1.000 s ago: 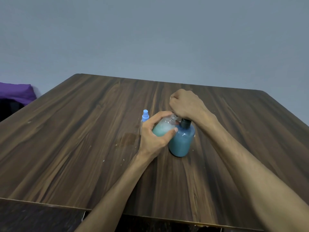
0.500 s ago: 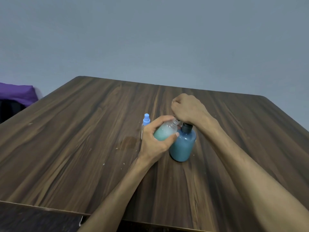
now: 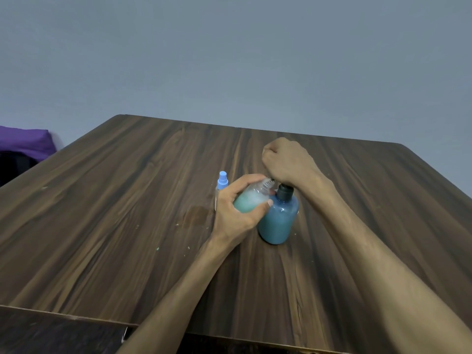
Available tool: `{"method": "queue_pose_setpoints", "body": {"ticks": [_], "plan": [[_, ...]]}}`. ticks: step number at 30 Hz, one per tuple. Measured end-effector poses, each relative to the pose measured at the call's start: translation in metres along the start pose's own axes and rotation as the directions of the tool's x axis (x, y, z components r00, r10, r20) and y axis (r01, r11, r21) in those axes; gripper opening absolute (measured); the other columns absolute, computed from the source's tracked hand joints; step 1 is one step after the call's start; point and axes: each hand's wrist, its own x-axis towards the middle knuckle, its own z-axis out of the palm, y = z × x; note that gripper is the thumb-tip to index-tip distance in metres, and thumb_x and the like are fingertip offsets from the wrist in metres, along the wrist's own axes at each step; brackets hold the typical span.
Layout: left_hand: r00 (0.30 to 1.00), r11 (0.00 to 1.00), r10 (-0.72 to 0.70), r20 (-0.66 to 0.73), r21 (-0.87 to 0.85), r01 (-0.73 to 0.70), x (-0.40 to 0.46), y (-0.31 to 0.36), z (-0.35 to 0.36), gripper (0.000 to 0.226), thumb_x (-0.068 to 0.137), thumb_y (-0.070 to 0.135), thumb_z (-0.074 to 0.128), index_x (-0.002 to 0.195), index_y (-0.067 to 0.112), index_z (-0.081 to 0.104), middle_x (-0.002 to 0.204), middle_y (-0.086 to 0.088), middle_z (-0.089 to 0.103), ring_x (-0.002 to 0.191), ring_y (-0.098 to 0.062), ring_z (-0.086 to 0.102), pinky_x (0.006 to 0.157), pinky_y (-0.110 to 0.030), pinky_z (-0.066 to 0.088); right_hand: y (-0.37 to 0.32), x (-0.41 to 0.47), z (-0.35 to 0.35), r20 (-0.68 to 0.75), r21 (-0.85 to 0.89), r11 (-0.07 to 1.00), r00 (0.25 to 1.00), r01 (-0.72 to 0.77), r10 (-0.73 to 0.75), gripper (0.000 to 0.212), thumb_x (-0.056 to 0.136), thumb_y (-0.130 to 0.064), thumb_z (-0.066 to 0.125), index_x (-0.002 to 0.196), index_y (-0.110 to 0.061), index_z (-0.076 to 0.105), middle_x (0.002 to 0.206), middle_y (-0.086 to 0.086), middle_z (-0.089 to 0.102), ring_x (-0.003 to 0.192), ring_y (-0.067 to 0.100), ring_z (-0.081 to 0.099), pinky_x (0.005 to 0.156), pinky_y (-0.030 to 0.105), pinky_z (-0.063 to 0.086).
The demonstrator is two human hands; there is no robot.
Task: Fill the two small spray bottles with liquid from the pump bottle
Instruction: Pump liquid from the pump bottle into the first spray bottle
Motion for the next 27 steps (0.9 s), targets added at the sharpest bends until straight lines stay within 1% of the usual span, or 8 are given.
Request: {"method": "queue_pose_setpoints", "body": {"ticks": [2, 5, 9, 13, 17, 22, 25, 27], "plan": [[1.0, 1.0, -0.005, -0.004, 0.004, 0.005, 0.0002, -0.0026, -0.0011, 0.04, 0.078, -0.001, 0.081, 0.115, 0.006, 0.07, 0.106, -0.01, 0.077, 0.098, -0.02, 0.075, 0.088, -0.028, 0.058, -0.0011, -0.0009, 0.0025, 0.025, -0.027, 1.0, 1.0, -0.014, 0.015, 0.025, 0.087, -0.014, 0.044, 0.063, -0.013, 0.049, 0.065, 0.002, 0.056, 0.066, 0.028, 0.048, 0.061, 0.036, 0.035], [1.0, 1.0, -0.001, 0.011, -0.001, 0.001, -0.0005, -0.0036, -0.0022, 0.039, 0.079, -0.001, 0.081, 0.115, 0.005, 0.07, 0.106, -0.011, 0.078, 0.099, -0.025, 0.076, 0.088, -0.03, 0.058, 0.0012, -0.0011, -0.0018, -0.031, 0.008, 1.0, 0.999, 0.008, -0.008, 0.024, 0.088, -0.013, 0.044, 0.065, -0.014, 0.045, 0.063, 0.001, 0.052, 0.062, 0.025, 0.044, 0.056, 0.035, 0.032], [1.0, 1.0, -0.004, 0.003, 0.016, 0.004, 0.0005, -0.002, -0.001, 0.04, 0.078, -0.001, 0.081, 0.115, 0.006, 0.07, 0.106, -0.007, 0.077, 0.098, -0.015, 0.075, 0.087, -0.023, 0.056, -0.0002, 0.0001, 0.0017, 0.03, -0.019, 1.0, 1.0, -0.009, 0.009, 0.025, 0.087, -0.013, 0.044, 0.062, -0.013, 0.044, 0.062, 0.002, 0.053, 0.063, 0.027, 0.045, 0.056, 0.035, 0.032], [1.0, 1.0, 0.003, 0.01, 0.004, -0.003, -0.0004, -0.0033, -0.0018, 0.039, 0.078, -0.002, 0.081, 0.115, 0.007, 0.07, 0.105, -0.01, 0.078, 0.098, -0.023, 0.076, 0.087, -0.029, 0.058, 0.0019, 0.0023, -0.0015, -0.007, 0.024, 1.0, 1.0, 0.016, -0.016, 0.024, 0.086, -0.014, 0.043, 0.062, -0.015, 0.041, 0.06, 0.001, 0.05, 0.064, 0.029, 0.05, 0.057, 0.035, 0.034], [1.0, 1.0, -0.003, 0.012, 0.013, 0.003, 0.0004, -0.001, -0.0013, 0.039, 0.078, -0.002, 0.08, 0.115, 0.006, 0.07, 0.105, -0.004, 0.076, 0.097, -0.012, 0.074, 0.087, -0.022, 0.055, 0.0014, 0.0017, 0.0037, 0.084, 0.015, 1.0, 0.996, -0.022, 0.02, 0.025, 0.082, -0.013, 0.043, 0.057, -0.013, 0.043, 0.059, 0.0, 0.054, 0.064, 0.028, 0.046, 0.059, 0.035, 0.035], [1.0, 1.0, 0.014, 0.009, 0.008, -0.014, -0.0005, -0.0008, -0.0017, 0.041, 0.078, -0.004, 0.08, 0.115, 0.008, 0.069, 0.105, -0.004, 0.077, 0.097, -0.013, 0.075, 0.087, -0.023, 0.056, 0.0008, 0.0018, -0.0033, -0.038, 0.028, 0.999, 0.999, 0.032, -0.031, 0.029, 0.088, -0.013, 0.044, 0.06, -0.014, 0.042, 0.057, -0.002, 0.049, 0.06, 0.023, 0.043, 0.055, 0.034, 0.029], [1.0, 1.0, 0.013, 0.016, 0.018, -0.014, 0.0, 0.0009, -0.0016, 0.041, 0.077, -0.005, 0.08, 0.115, 0.006, 0.069, 0.106, 0.001, 0.075, 0.097, -0.005, 0.072, 0.086, -0.019, 0.055, 0.0003, 0.0004, 0.0035, 0.022, -0.015, 1.0, 1.0, 0.01, -0.01, 0.024, 0.086, -0.013, 0.044, 0.063, -0.012, 0.048, 0.063, 0.002, 0.058, 0.068, 0.031, 0.052, 0.059, 0.035, 0.035], [1.0, 1.0, 0.011, 0.008, 0.015, -0.011, -0.0005, 0.0009, -0.0019, 0.043, 0.077, -0.006, 0.08, 0.115, 0.009, 0.069, 0.106, 0.001, 0.075, 0.097, -0.006, 0.073, 0.086, -0.019, 0.055, 0.0009, 0.0004, 0.003, 0.022, -0.017, 1.0, 1.0, 0.015, -0.014, 0.023, 0.086, -0.014, 0.044, 0.064, -0.013, 0.05, 0.063, 0.002, 0.058, 0.07, 0.032, 0.054, 0.059, 0.035, 0.036]]}}
